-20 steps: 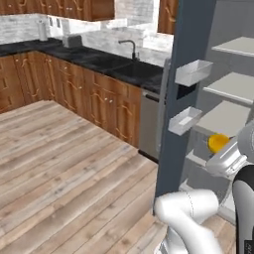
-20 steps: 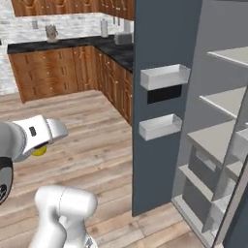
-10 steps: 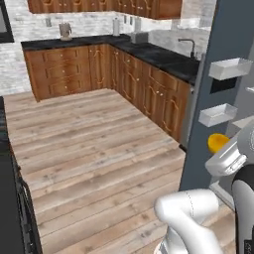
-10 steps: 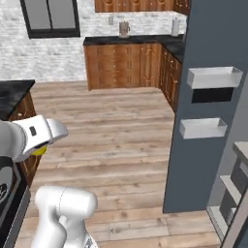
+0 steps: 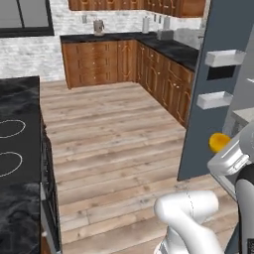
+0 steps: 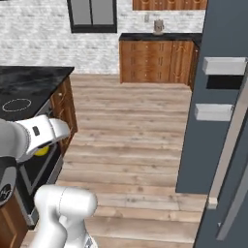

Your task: Retrieve the kiwi and mango from the fridge and place them into the bowl on the dining table.

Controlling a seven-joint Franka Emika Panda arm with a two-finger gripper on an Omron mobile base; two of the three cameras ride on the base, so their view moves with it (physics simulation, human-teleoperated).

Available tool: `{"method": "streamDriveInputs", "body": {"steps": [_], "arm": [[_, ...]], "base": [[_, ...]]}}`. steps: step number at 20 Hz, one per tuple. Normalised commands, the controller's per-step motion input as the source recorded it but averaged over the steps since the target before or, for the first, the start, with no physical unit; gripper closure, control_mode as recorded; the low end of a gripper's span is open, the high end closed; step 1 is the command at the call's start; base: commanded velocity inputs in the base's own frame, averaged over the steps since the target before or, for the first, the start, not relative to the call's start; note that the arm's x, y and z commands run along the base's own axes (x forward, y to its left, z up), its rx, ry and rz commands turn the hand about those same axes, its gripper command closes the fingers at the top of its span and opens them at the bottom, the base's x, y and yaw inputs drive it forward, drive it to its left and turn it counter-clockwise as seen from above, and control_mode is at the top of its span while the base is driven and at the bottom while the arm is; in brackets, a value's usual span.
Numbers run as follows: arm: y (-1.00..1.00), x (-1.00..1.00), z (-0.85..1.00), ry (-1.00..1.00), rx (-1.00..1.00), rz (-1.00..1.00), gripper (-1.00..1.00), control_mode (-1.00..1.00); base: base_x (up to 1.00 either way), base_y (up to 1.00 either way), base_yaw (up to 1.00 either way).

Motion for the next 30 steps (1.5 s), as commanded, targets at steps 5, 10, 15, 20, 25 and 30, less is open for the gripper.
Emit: {"method": "streamDriveInputs", "body": {"steps": [5,10,15,20,25,30], "arm": [[0.00,0.00,0.00,0.00,0.00,0.00,1.00,1.00],[0.00,0.00,0.00,0.00,0.00,0.00,1.00,1.00],[0.00,0.00,0.00,0.00,0.00,0.00,1.00,1.00],[0.00,0.00,0.00,0.00,0.00,0.00,1.00,1.00],[0.00,0.00,0.00,0.00,0.00,0.00,1.00,1.00],[0.00,0.00,0.00,0.00,0.00,0.00,1.00,1.00]], "base": [[-1.00,0.05,0.21],[-1.00,0.13,0.19],[-0.84,0.25,0.28],[-0.45,0.37,0.43],[-0.27,0.34,0.44],[-0.27,0.42,0.44]]}}
